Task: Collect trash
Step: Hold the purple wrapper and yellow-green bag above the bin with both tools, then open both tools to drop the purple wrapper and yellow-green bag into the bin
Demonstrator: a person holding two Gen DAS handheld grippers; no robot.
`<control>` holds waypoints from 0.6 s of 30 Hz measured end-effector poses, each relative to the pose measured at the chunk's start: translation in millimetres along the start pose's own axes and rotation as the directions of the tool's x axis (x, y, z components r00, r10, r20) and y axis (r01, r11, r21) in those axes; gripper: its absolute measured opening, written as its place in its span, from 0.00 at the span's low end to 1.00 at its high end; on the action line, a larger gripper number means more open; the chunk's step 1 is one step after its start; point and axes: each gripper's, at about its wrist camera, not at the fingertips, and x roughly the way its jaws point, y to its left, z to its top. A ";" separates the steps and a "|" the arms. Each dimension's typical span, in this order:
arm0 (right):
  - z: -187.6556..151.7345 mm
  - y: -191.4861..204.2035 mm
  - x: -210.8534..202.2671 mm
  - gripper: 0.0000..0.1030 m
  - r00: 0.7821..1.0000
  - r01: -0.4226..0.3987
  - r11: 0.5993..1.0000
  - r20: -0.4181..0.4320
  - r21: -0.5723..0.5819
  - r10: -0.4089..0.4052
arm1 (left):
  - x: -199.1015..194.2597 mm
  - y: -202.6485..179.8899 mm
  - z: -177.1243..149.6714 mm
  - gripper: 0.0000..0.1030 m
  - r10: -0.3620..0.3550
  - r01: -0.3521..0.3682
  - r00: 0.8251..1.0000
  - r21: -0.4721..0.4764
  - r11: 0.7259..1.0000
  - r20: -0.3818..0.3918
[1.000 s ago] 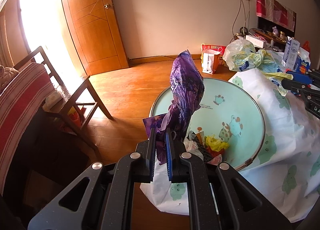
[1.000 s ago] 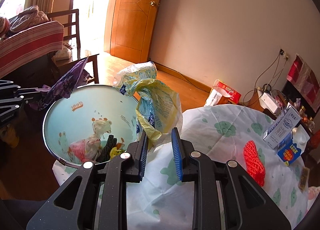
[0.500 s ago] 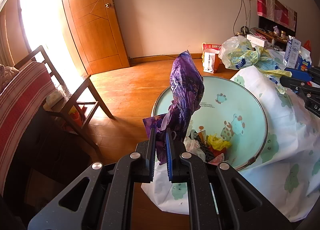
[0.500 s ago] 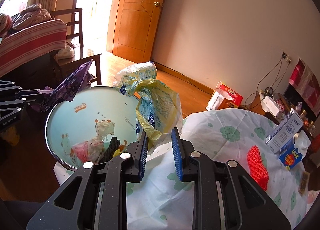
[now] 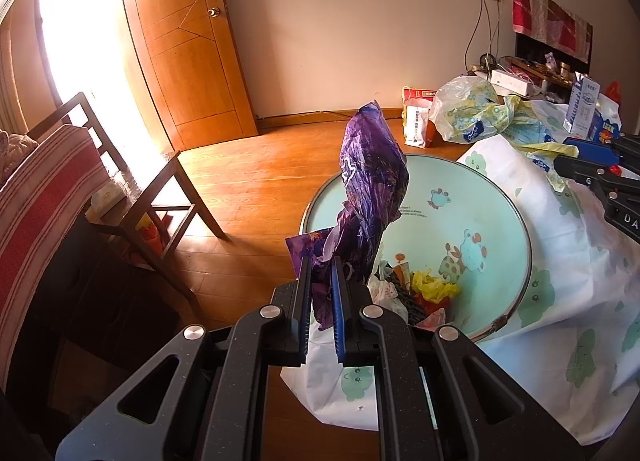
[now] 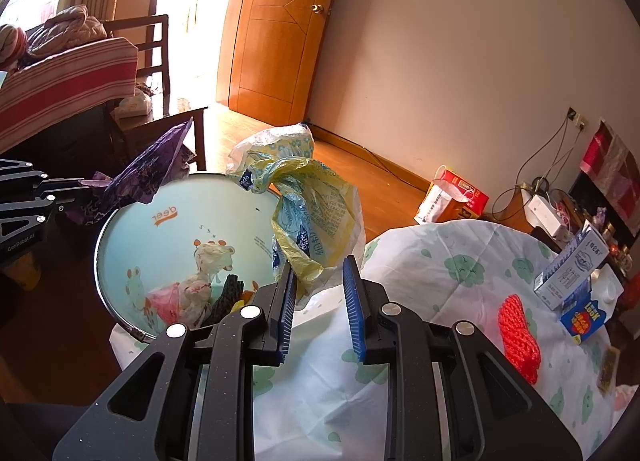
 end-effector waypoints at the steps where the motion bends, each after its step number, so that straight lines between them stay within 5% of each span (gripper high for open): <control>1: 0.1 -0.1 0.1 0.24 1.000 0.000 1.000 0.000 0.000 0.000 | -0.1 -0.1 0.1 0.09 -0.001 0.001 1.000 0.000 1.000 0.000; 18: 1.4 3.5 0.9 0.24 1.000 -0.010 1.000 -0.001 -0.013 0.010 | -2.4 -4.1 0.8 0.09 -0.010 0.010 1.000 0.005 1.000 0.005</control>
